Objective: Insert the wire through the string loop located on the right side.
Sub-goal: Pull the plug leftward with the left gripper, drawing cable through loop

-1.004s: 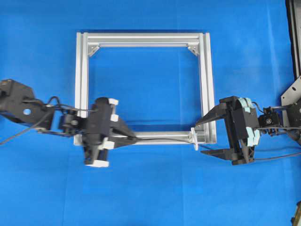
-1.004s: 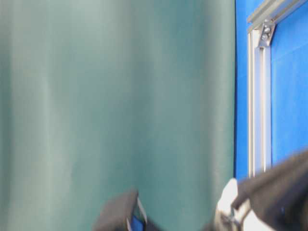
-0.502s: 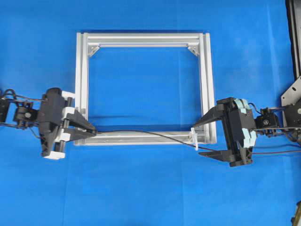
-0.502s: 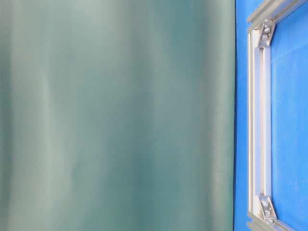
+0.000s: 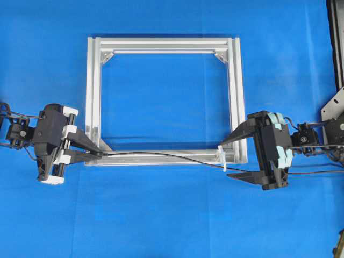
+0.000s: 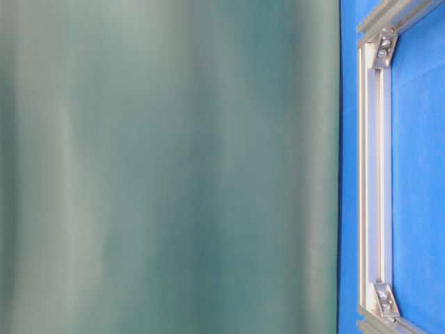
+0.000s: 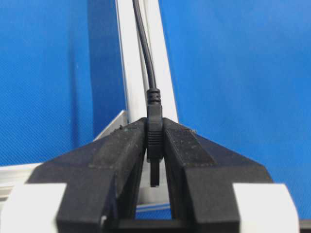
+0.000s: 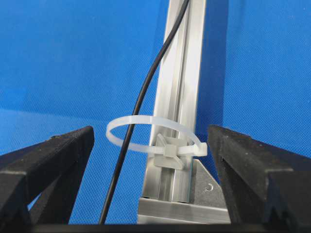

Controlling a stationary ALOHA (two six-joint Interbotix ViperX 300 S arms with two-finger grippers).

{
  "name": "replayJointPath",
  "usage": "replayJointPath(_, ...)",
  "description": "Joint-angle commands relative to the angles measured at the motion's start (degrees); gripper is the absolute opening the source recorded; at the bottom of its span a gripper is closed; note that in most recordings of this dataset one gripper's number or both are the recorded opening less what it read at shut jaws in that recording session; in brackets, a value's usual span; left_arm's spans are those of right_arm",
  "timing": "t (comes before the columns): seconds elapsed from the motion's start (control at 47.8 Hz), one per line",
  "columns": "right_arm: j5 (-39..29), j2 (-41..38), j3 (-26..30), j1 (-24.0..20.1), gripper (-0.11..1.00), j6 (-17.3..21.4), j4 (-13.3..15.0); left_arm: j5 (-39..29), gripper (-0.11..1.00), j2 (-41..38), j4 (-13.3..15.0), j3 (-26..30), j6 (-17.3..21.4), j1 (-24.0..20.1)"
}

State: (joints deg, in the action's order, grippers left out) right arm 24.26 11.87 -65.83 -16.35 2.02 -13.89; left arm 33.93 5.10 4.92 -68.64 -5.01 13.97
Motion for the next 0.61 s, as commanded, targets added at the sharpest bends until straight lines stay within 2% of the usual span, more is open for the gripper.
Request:
replayJointPath(0.0, 0.2, 0.4, 0.9, 0.0, 0.88, 0.1, 0.0, -0.5, 0.1, 0.5, 0.0, 0.6, -0.1, 0.2)
replayJointPath(0.084, 0.2, 0.4, 0.9, 0.0, 0.88, 0.1, 0.0, -0.8, 0.11, 0.6, 0.0, 0.7, -0.3, -0.1)
replayJointPath(0.125, 0.2, 0.4, 0.9, 0.0, 0.88, 0.1, -0.1, -0.8, 0.14, 0.5, 0.0, 0.7, -0.7, -0.3)
replayJointPath(0.314, 0.2, 0.4, 0.9, 0.0, 0.88, 0.1, 0.0, -1.3, 0.72, 0.6, 0.0, 0.7, -3.3, -0.4)
replayJointPath(0.397, 0.2, 0.4, 0.9, 0.0, 0.88, 0.1, 0.0, -2.2, 0.89, 0.5, 0.0, 0.8, -3.5, -0.8)
replayJointPath(0.586, -0.3, 1.1, 1.0, 0.0, 0.88, 0.1, 0.0, -3.6, 0.88, 0.7, 0.0, 1.1, -3.5, -1.2)
